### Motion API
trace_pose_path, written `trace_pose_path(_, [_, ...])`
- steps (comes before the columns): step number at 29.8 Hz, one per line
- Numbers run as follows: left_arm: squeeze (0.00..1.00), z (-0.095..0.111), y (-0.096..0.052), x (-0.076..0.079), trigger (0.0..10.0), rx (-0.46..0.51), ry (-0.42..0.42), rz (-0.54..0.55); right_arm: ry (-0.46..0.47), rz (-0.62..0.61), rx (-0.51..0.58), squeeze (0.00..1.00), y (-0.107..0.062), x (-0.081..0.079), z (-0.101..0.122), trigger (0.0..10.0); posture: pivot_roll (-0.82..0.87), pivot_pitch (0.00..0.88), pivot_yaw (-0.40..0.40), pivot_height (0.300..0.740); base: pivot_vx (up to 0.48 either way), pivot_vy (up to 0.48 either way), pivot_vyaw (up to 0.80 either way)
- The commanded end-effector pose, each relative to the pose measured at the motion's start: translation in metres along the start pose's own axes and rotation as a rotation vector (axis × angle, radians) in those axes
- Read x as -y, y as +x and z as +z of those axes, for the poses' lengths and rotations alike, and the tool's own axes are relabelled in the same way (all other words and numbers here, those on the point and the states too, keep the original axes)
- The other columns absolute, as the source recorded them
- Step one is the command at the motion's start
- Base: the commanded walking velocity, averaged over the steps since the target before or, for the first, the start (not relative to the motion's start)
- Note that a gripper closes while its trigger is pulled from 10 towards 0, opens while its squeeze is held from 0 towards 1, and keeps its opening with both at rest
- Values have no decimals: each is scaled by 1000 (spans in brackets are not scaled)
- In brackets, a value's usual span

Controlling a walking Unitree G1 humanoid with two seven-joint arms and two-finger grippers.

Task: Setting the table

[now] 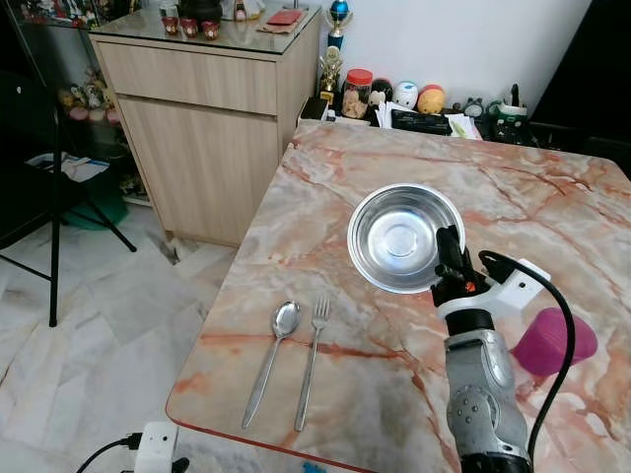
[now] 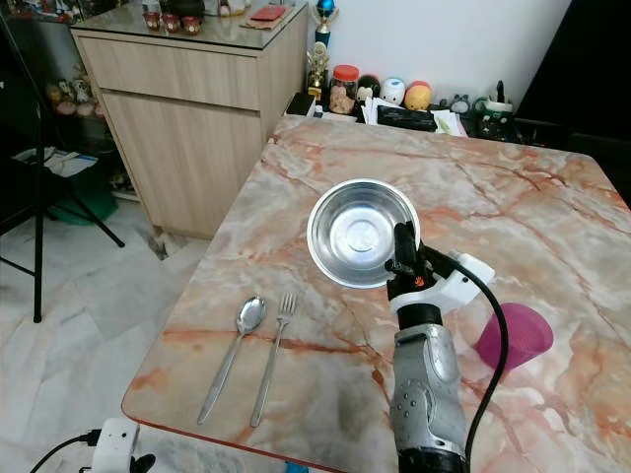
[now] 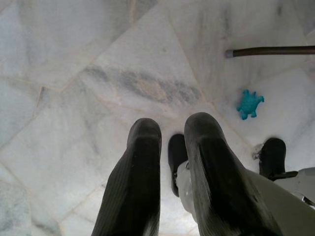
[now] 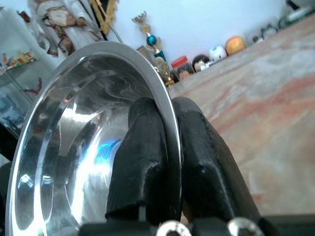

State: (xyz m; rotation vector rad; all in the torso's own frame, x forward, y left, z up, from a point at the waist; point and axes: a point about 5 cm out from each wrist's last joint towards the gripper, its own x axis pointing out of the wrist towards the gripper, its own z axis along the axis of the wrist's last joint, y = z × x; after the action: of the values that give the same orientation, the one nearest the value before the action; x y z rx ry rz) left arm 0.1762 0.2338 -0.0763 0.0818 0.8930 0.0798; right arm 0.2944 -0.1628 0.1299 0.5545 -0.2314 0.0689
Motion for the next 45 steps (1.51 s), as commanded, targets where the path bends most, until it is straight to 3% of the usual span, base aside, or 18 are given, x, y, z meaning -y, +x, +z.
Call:
trace_pose_path(1, [0, -8, -1, 1, 10000, -33, 14, -2, -39, 39, 45, 0, 0, -5, 9, 10000, 135, 0, -62, 740, 0, 0, 0])
trace_pose_path(5, [0, -12, -3, 1, 10000, -37, 28, -6, -90, 90, 65, 0, 2, -14, 15, 10000, 133, 0, -62, 740, 0, 0, 0])
trace_pose_path(16, [0, -10, -3, 2, 10000, -23, 29, -15, -109, 186, 110, 0, 6, -30, 23, 10000, 135, 0, -74, 740, 0, -102, 0])
trace_pose_path(45, [0, -2, 0, 12, 10000, -1, 39, -46, -112, 206, 134, 0, 12, -34, 28, 10000, 144, 0, -84, 740, 0, -308, -94])
